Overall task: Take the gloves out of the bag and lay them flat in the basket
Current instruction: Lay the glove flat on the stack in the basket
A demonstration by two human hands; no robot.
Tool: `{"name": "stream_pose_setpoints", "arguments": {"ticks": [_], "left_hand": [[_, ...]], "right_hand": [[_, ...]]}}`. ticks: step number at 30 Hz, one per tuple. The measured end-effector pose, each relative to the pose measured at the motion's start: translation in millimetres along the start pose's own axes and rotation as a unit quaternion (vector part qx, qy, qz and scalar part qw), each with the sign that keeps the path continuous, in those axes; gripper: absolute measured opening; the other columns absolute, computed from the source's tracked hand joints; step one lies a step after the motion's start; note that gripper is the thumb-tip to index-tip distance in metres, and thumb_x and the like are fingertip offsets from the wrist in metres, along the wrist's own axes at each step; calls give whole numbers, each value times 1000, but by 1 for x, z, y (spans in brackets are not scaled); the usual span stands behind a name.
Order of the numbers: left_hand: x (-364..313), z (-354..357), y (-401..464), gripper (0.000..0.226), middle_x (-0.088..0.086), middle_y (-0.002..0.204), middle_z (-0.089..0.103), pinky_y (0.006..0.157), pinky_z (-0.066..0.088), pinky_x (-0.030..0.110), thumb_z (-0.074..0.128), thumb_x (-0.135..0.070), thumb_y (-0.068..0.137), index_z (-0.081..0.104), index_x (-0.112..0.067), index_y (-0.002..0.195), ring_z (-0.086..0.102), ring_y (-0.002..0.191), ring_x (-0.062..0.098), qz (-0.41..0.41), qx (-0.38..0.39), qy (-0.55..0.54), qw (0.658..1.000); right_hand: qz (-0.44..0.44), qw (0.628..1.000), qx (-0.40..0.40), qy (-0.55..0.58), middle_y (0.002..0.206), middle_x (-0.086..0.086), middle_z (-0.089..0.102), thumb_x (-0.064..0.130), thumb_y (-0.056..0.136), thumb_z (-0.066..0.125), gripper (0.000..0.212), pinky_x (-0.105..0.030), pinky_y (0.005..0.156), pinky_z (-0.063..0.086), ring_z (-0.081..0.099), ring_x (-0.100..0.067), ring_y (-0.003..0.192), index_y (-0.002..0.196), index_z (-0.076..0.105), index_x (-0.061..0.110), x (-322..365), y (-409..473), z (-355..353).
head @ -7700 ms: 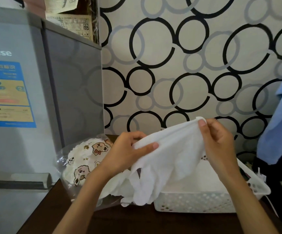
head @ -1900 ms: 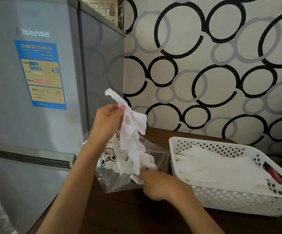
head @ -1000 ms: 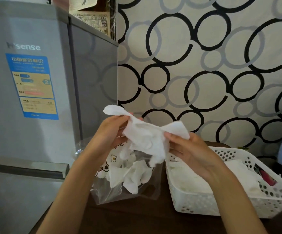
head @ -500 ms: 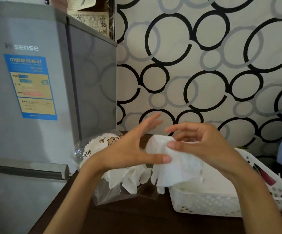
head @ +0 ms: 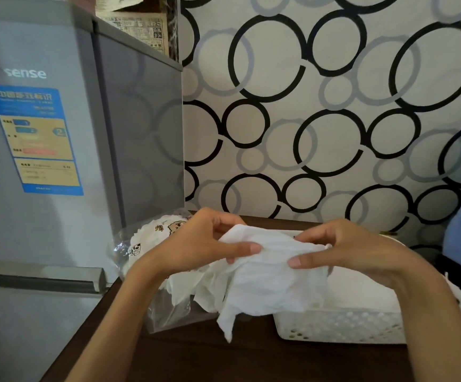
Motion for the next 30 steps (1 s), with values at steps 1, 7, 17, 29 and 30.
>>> {"name": "stream_pose_setpoints", "arguments": {"ticks": [1, 7, 17, 29, 30], "left_hand": [[1, 1, 0, 20, 2, 86, 74, 62, 52, 16, 73, -37, 72, 74, -21, 84, 68, 78, 26, -5, 3, 7, 1000], [3, 2, 2, 26, 7, 79, 70, 57, 45, 12, 65, -44, 76, 73, -20, 78, 63, 65, 16, -4, -23, 37, 999], [-5, -9, 0, 27, 3, 87, 73, 67, 55, 28, 69, -37, 75, 74, -17, 92, 69, 77, 19, 21, -75, 5, 997], [-29, 4, 14, 37, 14, 89, 72, 76, 57, 36, 44, -34, 97, 70, -8, 97, 68, 80, 31, 31, -146, -68, 986], [-32, 5, 18, 34, 10, 88, 72, 76, 57, 35, 42, -34, 98, 69, -12, 97, 68, 80, 29, 23, -151, -65, 986]], "right_hand": [[-11, 999, 0, 39, 94, 8, 74, 37, 60, 77, 30, -22, 75, 52, 67, -10, 91, 87, 77, 24, 0, 0, -1], [-79, 970, -109, 205, 92, 2, 74, 38, 63, 73, 39, -31, 92, 51, 68, -10, 91, 95, 73, 17, 0, 0, -23], [-49, 996, -65, 39, 95, 13, 73, 44, 74, 69, 30, -25, 89, 49, 66, -4, 94, 98, 74, 26, 0, 9, -3], [-145, 910, -349, 169, 79, 2, 72, 28, 93, 55, 13, -16, 60, 49, 64, -4, 70, 89, 67, 24, 15, -31, -55], [-159, 902, -378, 133, 76, 1, 70, 29, 94, 55, 14, -15, 57, 47, 63, -5, 67, 88, 66, 23, 19, -35, -60]]}}
Point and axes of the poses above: each hand's wrist, its own y-axis towards the middle knuckle, its own z-axis out of the palm, x = y × z, the point moved 7 cm from there along y, towards the middle knuckle
